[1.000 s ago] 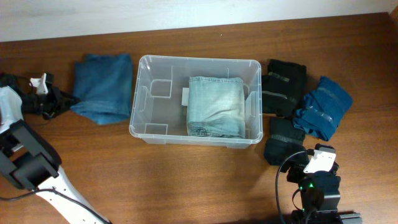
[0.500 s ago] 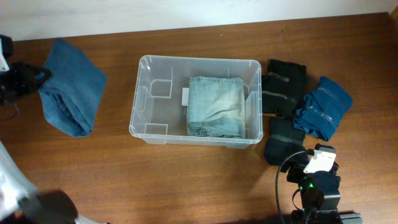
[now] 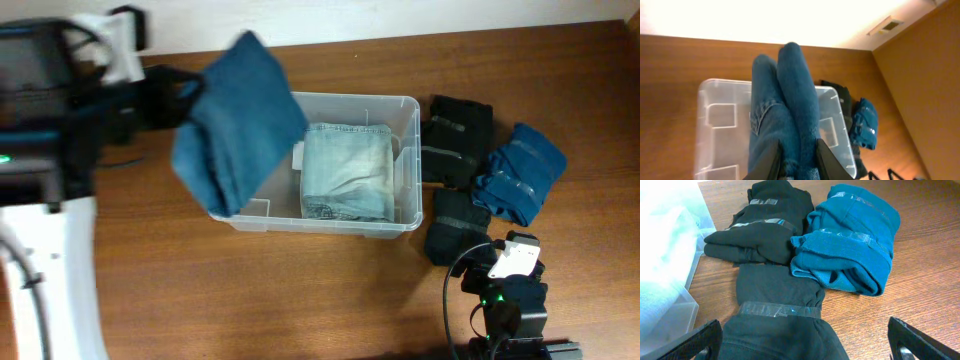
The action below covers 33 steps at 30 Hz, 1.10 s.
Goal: Pack container
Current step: 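Lift the dark-blue jeans with the left gripper and swing over the bin, then lower the dark-blue jeans into the bin's left half and press flat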
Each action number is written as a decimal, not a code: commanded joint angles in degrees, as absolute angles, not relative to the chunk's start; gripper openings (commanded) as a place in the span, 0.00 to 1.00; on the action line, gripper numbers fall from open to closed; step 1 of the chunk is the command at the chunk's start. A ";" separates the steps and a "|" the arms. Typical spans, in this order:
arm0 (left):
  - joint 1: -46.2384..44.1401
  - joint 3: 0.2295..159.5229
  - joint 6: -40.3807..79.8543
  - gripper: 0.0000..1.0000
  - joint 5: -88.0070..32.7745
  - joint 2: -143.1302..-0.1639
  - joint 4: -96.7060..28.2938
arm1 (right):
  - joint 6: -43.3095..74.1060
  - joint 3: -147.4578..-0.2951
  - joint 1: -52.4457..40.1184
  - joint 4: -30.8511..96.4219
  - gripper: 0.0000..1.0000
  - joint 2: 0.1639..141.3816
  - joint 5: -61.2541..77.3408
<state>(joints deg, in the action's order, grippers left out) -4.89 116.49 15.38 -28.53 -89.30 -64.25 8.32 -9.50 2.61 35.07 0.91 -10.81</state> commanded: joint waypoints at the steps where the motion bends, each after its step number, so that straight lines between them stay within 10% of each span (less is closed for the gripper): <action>1: -12.19 116.33 27.97 0.01 -14.33 -89.41 -60.34 | 7.94 -9.04 3.03 35.07 0.98 0.47 -10.92; 11: -25.80 109.32 38.41 0.01 1.87 -97.73 -49.93 | 7.94 -9.04 3.03 35.07 0.98 0.47 -10.92; 33: -23.44 105.01 35.75 0.00 22.57 -104.07 -64.69 | 7.94 -9.04 3.03 35.07 0.98 0.47 -10.92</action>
